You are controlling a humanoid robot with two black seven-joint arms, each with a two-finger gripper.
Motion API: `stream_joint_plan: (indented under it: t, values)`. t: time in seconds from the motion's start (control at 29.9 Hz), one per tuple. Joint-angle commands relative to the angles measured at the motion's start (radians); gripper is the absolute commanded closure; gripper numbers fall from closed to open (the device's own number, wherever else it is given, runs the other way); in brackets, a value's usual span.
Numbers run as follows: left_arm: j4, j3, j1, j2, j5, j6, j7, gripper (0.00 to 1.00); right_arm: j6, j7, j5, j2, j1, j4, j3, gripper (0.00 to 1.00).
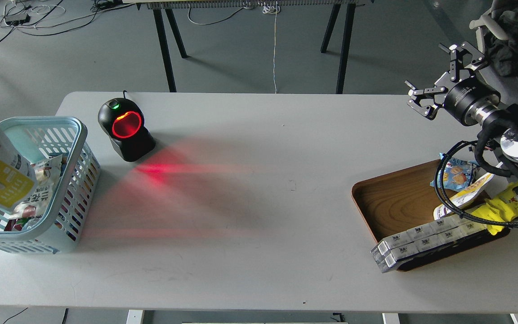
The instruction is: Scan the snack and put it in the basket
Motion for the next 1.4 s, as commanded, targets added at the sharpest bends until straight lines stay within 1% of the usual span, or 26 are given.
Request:
stream_joint_plan:
  t: [0.0, 0.2, 0.27, 0.33, 0.37, 0.47, 0.5, 0.57, 0.6, 0.64, 0.67, 0.77, 0.9, 1.04, 1.2, 1.3, 1.37]
  values:
    - [0.013, 0.039, 0.000, -0.008, -0.022, 0.023, -0.009, 0.99, 0.001, 0.000, 0.001, 0.000, 0.000, 0.002, -0.001, 0.04]
    - [0.013, 0.050, 0.000, -0.010, -0.042, 0.030, -0.037, 0.97, 0.003, 0.000, 0.000, 0.000, -0.008, 0.002, -0.003, 0.04]
    - [0.013, 0.062, 0.000, -0.010, -0.043, 0.030, -0.037, 0.96, 0.004, 0.000, 0.000, 0.000, -0.008, 0.002, -0.001, 0.04]
    - [0.013, 0.070, 0.000, -0.010, -0.043, 0.030, -0.037, 0.94, 0.004, 0.000, -0.002, -0.002, -0.008, 0.002, -0.001, 0.04]
    - [0.013, 0.070, 0.000, -0.013, -0.043, 0.030, -0.037, 0.90, 0.004, 0.000, -0.002, -0.002, -0.008, 0.002, -0.001, 0.04]
    - [0.013, 0.070, 0.000, -0.013, -0.043, 0.037, -0.037, 0.72, 0.004, 0.000, -0.002, -0.002, -0.008, 0.000, -0.001, 0.04]
    - [0.013, 0.070, 0.000, -0.013, -0.043, 0.043, -0.037, 0.62, 0.004, 0.000, -0.002, -0.002, -0.008, 0.000, -0.001, 0.04]
    - [0.013, 0.068, 0.000, -0.013, -0.045, 0.052, -0.040, 0.34, 0.004, 0.000, -0.002, -0.002, -0.008, 0.000, -0.001, 0.04]
    - [0.013, 0.067, 0.000, -0.011, -0.045, 0.053, -0.046, 0.17, 0.004, 0.000, -0.002, -0.002, -0.008, 0.000, 0.000, 0.04]
    - [0.013, 0.065, -0.002, -0.010, -0.046, 0.055, -0.049, 0.06, 0.004, 0.000, -0.002, -0.002, -0.008, 0.000, 0.000, 0.04]
    - [0.013, 0.065, -0.002, -0.010, -0.054, 0.057, -0.051, 0.03, 0.004, 0.000, -0.002, 0.000, -0.008, 0.000, 0.002, 0.04]
    - [0.013, 0.059, -0.008, -0.007, -0.100, 0.083, -0.052, 0.01, 0.004, 0.000, -0.002, 0.000, -0.008, 0.002, 0.003, 0.04]
    - [0.018, 0.030, -0.012, -0.005, -0.175, 0.161, -0.052, 0.01, 0.004, 0.000, -0.002, 0.006, -0.007, 0.003, 0.007, 0.04]
    - [0.046, -0.062, -0.011, -0.025, -0.232, 0.167, -0.052, 0.01, 0.003, 0.000, -0.002, 0.011, 0.003, 0.003, 0.008, 0.04]
    - [0.089, -0.215, -0.011, -0.143, -0.348, 0.159, -0.049, 0.01, -0.002, 0.001, -0.002, 0.012, 0.022, 0.003, 0.010, 0.04]
    - [0.104, -0.300, -0.012, -0.249, -0.466, 0.159, -0.051, 0.01, 0.000, 0.001, 0.000, 0.012, 0.030, 0.003, 0.017, 0.04]
    - [0.109, -0.372, -0.012, -0.333, -0.610, 0.162, -0.054, 0.01, -0.002, 0.001, 0.000, 0.011, 0.030, 0.003, 0.036, 0.03]
